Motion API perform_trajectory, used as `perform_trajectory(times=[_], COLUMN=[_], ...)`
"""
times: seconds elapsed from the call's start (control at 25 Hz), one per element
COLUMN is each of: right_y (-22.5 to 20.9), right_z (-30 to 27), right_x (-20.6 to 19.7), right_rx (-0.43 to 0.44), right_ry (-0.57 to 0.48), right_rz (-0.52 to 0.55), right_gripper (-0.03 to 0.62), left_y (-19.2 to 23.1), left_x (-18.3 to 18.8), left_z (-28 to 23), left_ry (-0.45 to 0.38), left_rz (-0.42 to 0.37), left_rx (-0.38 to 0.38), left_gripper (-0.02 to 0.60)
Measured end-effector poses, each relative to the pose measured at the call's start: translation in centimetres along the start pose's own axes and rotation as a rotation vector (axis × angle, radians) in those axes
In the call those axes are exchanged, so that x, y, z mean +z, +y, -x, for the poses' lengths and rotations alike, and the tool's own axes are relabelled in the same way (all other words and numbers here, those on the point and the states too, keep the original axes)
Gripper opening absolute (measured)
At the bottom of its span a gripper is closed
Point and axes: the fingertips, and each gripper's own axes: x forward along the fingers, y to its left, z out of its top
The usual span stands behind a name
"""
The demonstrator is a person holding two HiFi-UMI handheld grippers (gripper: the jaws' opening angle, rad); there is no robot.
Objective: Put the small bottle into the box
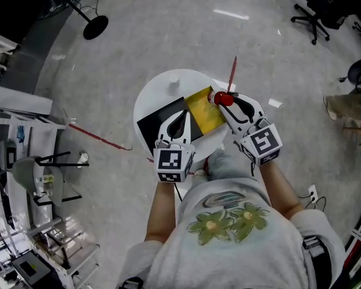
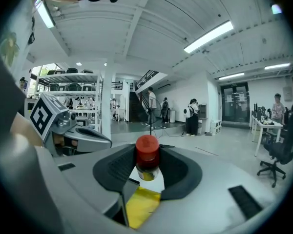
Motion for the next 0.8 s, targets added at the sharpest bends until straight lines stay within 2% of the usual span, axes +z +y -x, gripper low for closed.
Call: perform_trajectory(times=[0.8], right_y=[-1.1], right_z=[-4.5], right_x=[-3.4], right_rx=[0.191], right_ry=[0.114], right_rz=[0.057], right_gripper=[0.146], left_y=[2.1], left_x=[-0.4], left_z=[-2.7], left_ry=[0.027], left_rz=[0.054], left_rx=[0.112], left_gripper=[0.003])
